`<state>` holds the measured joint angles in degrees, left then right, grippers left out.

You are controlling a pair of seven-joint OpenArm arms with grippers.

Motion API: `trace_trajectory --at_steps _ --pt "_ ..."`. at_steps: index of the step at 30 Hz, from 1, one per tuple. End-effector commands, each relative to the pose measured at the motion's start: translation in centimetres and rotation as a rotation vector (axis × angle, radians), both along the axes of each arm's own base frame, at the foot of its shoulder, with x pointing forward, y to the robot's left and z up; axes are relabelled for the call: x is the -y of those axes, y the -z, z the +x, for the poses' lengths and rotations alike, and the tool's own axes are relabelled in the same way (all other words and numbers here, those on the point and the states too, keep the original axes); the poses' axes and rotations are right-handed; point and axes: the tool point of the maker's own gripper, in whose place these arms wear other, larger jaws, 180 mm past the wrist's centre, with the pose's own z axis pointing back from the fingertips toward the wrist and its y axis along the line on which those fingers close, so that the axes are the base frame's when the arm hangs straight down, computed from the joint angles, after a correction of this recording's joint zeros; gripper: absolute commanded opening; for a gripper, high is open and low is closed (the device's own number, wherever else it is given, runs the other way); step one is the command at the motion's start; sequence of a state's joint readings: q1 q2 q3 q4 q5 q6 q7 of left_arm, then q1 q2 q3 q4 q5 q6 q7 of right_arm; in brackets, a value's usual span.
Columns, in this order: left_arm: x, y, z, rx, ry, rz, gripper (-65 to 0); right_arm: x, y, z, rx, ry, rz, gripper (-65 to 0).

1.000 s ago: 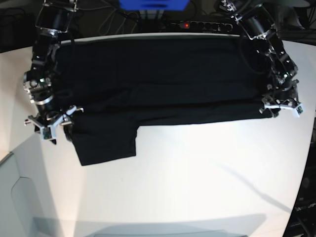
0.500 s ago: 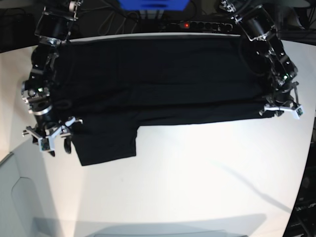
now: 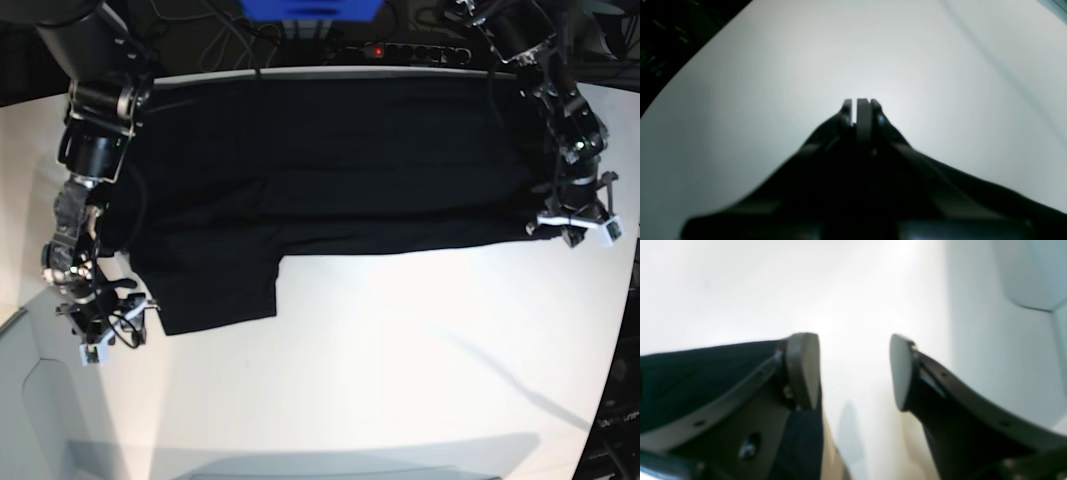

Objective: Fold the T-shirt properly

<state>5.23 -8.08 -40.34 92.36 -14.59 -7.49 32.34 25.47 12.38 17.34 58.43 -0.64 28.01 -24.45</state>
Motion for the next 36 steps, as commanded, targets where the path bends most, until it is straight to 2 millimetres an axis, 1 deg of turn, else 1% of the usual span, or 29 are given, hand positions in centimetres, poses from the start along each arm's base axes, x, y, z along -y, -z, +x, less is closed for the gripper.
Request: trace_trajectory --at_steps 1,4,6,9,11,14,16,20,23,25,26,27,29,30,31,33,35,36 --pt "-0.7 -1.9 0.6 0.053 -0.004 0.04 -65.0 1.0 -2.0 1.4 0.051 0.015 0.001 -28.4" --pt "-0.9 -2.0 0.4 0.054 -0.012 0.041 -65.0 1.0 -1.1 1.9 0.019 0.02 0.028 -26.2" --pt "-0.9 -1.7 0.1 0.043 -0.012 0.041 -65.0 0.9 -0.5 1.8 0.003 0.019 0.034 -26.1" --pt "-0.9 -1.6 0.0 0.04 -0.012 0.041 -65.0 -0.6 0.5 1.4 -0.029 -0.025 0.015 -26.1" --pt "-0.9 -1.6 0.0 0.04 -0.012 0.041 -65.0 -1.6 2.0 0.3 -0.066 -0.062 -0.004 -26.1" --pt "-0.9 -1.6 0.0 0.04 -0.012 0.041 -65.0 -2.4 3.1 -0.9 -0.086 -0.1 -0.035 -26.1" --pt "-0.9 -1.6 0.0 0.04 -0.012 0.041 -65.0 -2.7 3.6 -1.6 -0.095 -0.108 -0.04 -26.1" --pt "-0.9 -1.6 0.1 0.042 -0.012 0.041 -65.0 -2.7 4.3 -2.1 -0.111 -0.105 -0.034 -26.1" --pt "-0.9 -1.6 0.1 0.042 -0.012 0.041 -65.0 -2.9 5.2 -3.0 -0.132 -0.111 -0.034 -26.5" --pt "-1.0 -1.7 0.1 0.043 -0.012 0.043 -65.0 -3.0 5.3 -3.1 -0.134 -0.113 -0.034 -29.8" --pt "-1.0 -1.7 0.1 0.045 -0.012 0.043 -65.0 -3.1 5.3 -3.0 -0.134 -0.114 -0.032 -33.5" --pt "-1.0 -1.7 0.1 0.045 -0.012 0.043 -65.0 -3.5 5.5 -3.1 -0.136 -0.116 -0.024 -38.5" --pt "-1.0 -1.8 0.2 0.046 -0.012 0.043 -65.0 -4.5 5.5 -3.0 -0.133 -0.125 -0.009 -52.5" --pt "-1.0 -1.8 0.2 0.046 -0.012 0.043 -65.0 -4.6 5.4 -2.8 -0.128 -0.126 -0.008 -60.4" --pt "-1.0 -1.8 0.2 0.046 -0.012 0.043 -65.0 -4.5 5.3 -2.8 -0.126 -0.123 -0.008 -65.0" --pt "-1.0 -1.8 0.2 0.046 -0.01 0.042 -65.0 -4.5 4.9 -2.5 -0.115 -0.122 -0.008 -65.0" --pt "-0.9 -1.9 0.3 0.049 -0.009 0.043 -65.0 -4.4 3.4 -2.0 -0.072 -0.122 -0.022 -65.0" --pt "-1.0 -1.9 0.3 0.051 -0.012 0.043 -65.0 -4.3 2.2 -1.6 -0.039 -0.125 -0.036 -65.0"
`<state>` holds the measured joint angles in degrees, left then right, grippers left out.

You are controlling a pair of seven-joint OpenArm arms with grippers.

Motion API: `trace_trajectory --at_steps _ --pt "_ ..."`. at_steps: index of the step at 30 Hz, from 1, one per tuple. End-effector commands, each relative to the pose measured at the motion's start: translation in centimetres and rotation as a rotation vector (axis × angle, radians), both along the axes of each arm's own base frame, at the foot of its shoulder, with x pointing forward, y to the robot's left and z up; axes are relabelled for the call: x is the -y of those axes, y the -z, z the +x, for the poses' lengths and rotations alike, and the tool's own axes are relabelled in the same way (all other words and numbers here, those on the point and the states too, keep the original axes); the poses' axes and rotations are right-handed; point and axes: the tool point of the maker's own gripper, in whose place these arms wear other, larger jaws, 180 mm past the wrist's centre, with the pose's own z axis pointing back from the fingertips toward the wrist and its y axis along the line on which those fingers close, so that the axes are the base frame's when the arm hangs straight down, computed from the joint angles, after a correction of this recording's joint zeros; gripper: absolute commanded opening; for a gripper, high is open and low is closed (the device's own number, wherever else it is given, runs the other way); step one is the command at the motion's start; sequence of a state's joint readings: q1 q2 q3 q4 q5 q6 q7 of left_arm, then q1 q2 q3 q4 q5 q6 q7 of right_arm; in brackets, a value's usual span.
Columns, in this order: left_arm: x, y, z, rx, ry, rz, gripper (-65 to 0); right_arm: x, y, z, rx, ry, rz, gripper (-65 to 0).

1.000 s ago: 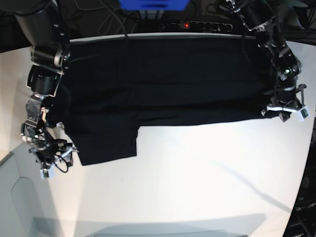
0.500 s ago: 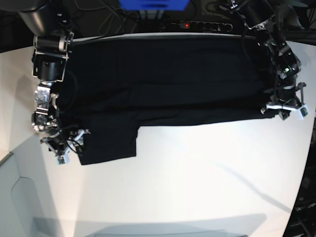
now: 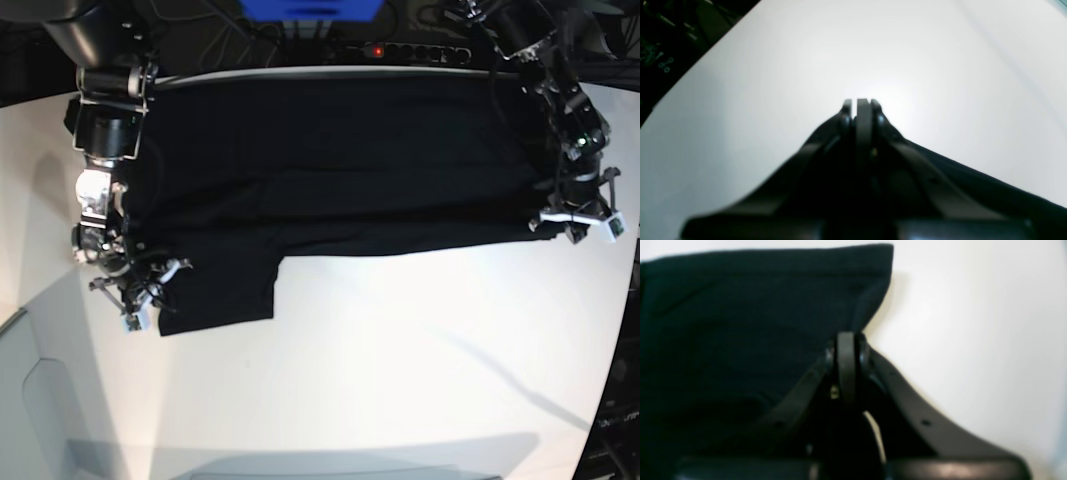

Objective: Fold the T-shirt properly

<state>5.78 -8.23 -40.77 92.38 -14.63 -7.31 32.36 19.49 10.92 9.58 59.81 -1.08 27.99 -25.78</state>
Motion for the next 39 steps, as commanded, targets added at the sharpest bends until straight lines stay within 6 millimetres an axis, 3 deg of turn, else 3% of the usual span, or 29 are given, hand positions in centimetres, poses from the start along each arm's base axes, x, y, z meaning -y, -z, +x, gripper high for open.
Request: trace_trajectory --at_steps 1,4,9,15,18,22,32,39 --pt "-0.6 -2.1 0.8 0.059 -0.001 0.041 -65.0 0.5 -3.6 1.9 0.116 0.004 0.0 -65.0" --pt "-0.7 -2.9 0.9 0.073 0.003 0.055 -65.0 0.4 -6.6 1.2 0.206 -0.017 -0.046 -65.0" --pt "-0.4 -4.8 1.1 0.112 0.015 0.091 -65.0 0.1 -10.9 -2.0 0.291 -0.056 -0.151 -65.0" --pt "0.1 -5.8 0.1 0.12 0.029 0.121 -65.0 -0.2 -14.3 -6.6 0.383 -0.045 -0.189 -65.0" --pt "0.4 -5.7 -0.5 0.112 0.036 0.122 -65.0 -0.1 -15.0 -9.4 0.395 -0.055 -0.217 -65.0" --pt "0.9 -5.3 -1.5 0.132 0.048 0.055 -65.0 -0.5 -13.8 -12.2 0.346 -0.087 -0.213 -65.0" --pt "-0.7 -4.8 -4.7 0.128 -0.006 0.003 -65.0 0.5 -9.1 -18.1 0.164 -0.098 -0.209 -65.0" --pt "-1.1 -4.4 -5.5 0.117 -0.022 -0.001 -65.0 -0.5 -8.3 -21.0 0.172 -0.132 -0.163 -65.0"
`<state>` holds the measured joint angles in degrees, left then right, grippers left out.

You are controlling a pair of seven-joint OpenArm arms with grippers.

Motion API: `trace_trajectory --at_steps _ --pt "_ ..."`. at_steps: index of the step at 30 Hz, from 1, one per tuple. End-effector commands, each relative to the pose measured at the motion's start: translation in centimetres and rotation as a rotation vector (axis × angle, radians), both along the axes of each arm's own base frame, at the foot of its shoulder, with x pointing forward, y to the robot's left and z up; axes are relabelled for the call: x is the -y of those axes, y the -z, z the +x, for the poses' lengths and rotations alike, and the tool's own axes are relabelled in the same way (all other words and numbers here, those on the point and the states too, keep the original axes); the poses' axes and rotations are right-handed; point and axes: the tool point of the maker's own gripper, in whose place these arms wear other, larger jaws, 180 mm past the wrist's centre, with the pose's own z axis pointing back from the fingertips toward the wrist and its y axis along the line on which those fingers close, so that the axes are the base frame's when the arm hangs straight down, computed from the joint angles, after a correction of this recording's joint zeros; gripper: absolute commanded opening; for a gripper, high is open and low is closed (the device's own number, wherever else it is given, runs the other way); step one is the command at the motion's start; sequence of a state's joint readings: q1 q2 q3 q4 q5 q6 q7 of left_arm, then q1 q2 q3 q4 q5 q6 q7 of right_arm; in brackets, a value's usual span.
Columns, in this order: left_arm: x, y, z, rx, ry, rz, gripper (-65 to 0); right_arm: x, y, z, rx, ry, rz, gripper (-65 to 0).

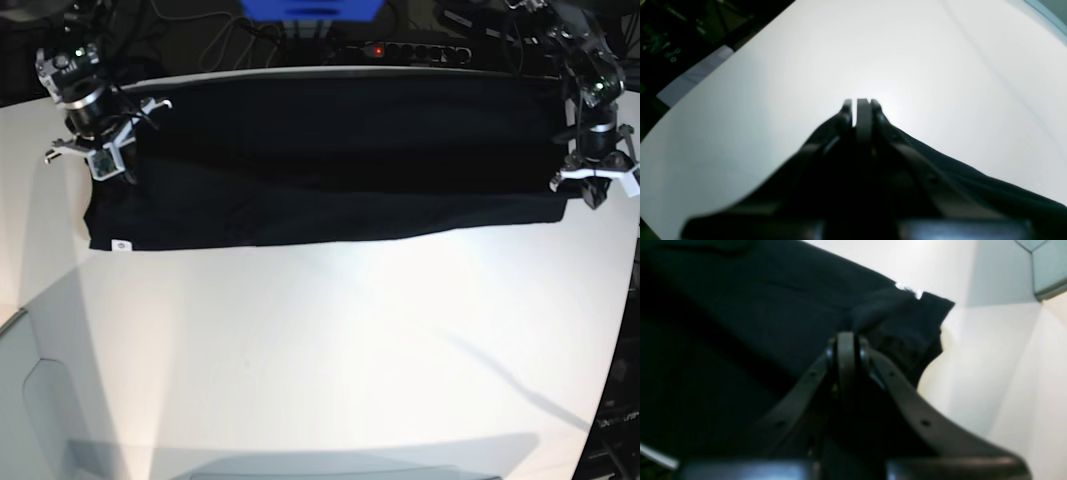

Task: Fold the T-shirt properly
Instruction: 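Pull the folded shirt strip toward the robot with both grippers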

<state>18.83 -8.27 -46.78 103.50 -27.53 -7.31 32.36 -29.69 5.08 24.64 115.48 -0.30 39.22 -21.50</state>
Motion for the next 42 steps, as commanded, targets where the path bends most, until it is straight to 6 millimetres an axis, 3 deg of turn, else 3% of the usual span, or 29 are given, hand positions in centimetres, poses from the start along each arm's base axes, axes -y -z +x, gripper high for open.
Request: trace_trajectory --at_steps 1,11,16,22,34,42 --pt "-0.5 -1.6 0.5 0.047 0.0 0.038 -65.0 -0.4 -1.1 0.0 0.042 -0.031 0.006 -65.0" --pt "-0.6 -1.5 0.0 0.036 0.001 0.047 -65.0 0.2 -0.7 -3.0 0.027 -0.029 0.016 -65.0" --pt "-0.7 -1.6 -0.1 0.035 0.001 0.051 -65.0 0.1 -0.6 -3.5 0.026 -0.034 0.024 -65.0" --pt "-2.2 -1.9 -2.4 0.011 -0.05 0.076 -65.0 0.2 -0.4 -3.6 0.016 -0.031 0.024 -65.0" --pt "-1.9 0.9 -4.0 -0.05 -0.072 0.024 -65.0 0.3 -0.2 -3.8 0.007 -0.03 0.02 -65.0" --pt "-2.1 3.3 -5.0 -0.096 -0.099 -0.025 -65.0 0.8 0.5 -5.2 -0.045 -0.044 -0.002 -65.0"
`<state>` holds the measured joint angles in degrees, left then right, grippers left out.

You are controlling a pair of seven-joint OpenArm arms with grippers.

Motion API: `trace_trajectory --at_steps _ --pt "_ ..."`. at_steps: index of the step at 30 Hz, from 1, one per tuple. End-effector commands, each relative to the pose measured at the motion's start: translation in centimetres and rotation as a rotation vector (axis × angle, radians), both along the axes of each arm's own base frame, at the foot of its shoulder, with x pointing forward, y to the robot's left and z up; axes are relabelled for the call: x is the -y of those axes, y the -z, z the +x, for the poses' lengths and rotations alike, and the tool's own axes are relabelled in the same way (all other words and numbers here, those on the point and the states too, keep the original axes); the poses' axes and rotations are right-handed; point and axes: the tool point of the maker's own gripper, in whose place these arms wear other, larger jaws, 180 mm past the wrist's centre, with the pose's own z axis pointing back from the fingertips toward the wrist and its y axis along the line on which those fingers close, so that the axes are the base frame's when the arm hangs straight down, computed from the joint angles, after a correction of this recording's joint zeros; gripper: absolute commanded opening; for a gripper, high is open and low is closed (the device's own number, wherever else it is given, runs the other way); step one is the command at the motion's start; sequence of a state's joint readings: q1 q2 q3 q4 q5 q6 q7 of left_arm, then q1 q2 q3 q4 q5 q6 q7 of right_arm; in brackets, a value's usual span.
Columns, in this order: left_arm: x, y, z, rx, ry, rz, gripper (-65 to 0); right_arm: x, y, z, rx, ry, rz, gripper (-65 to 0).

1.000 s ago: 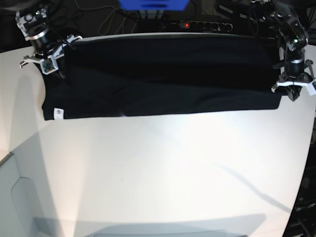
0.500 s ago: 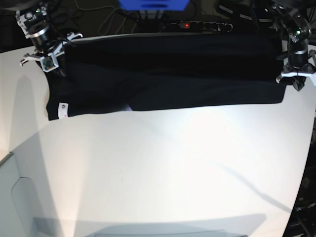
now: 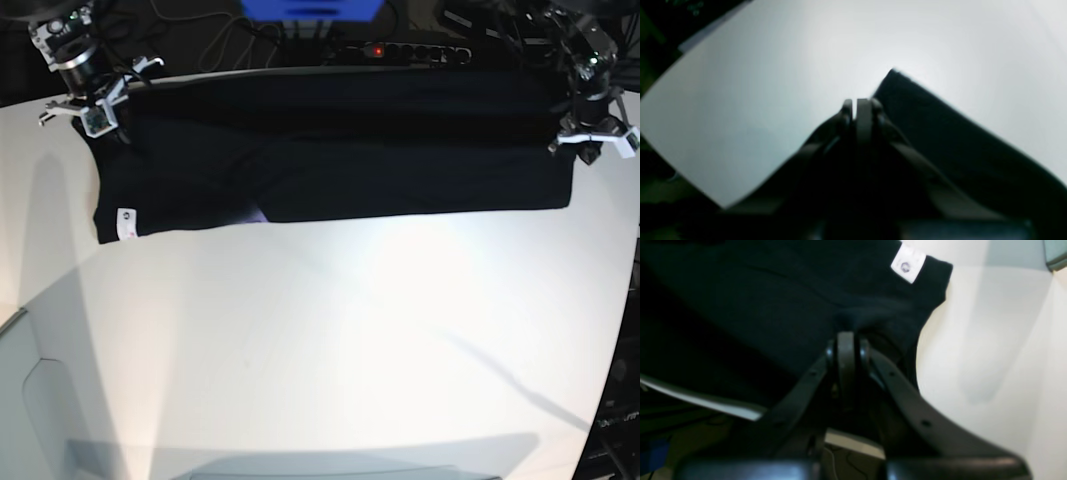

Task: Fold the T-shirt properly
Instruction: 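Pull the folded shirt strip toward the robot with both grippers, then hold both ends of the shirt strip and adjust the grips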

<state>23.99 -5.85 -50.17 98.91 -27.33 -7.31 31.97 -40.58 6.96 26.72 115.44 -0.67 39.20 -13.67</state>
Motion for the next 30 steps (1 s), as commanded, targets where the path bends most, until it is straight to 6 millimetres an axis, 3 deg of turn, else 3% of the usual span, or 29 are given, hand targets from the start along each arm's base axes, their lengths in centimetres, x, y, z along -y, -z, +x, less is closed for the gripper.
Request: trace_trajectory --at_steps 1,17,20,22,26,28,30 --pt "-0.7 -1.2 0.3 0.031 -0.001 0.032 -65.0 -0.1 -0.5 -0.1 0.011 -0.02 0.005 -65.0" --pt "-1.1 3.2 -1.8 -0.058 -0.051 -0.05 -64.9 1.6 3.7 -0.5 -0.085 0.026 0.035 -63.8" --pt "-1.1 3.2 -1.7 -0.055 -0.051 -0.053 -64.2 1.8 4.2 -0.7 -0.1 0.032 0.036 -54.4" --pt "-1.0 3.3 -1.8 -0.057 -0.052 -0.054 -60.3 1.9 4.1 -0.7 -0.099 0.033 0.033 -45.8" --pt "-0.3 3.5 -1.9 -0.047 -0.06 -0.07 -45.4 2.0 3.8 -0.5 -0.089 0.032 0.03 -32.1" --pt "-0.2 3.5 -2.0 -0.048 -0.062 -0.071 -37.1 1.7 3.0 0.0 -0.063 0.022 0.024 -28.1" --pt "-0.2 3.4 -2.2 -0.051 -0.06 -0.067 -33.9 1.4 1.9 0.5 -0.033 0.011 0.015 -26.3"
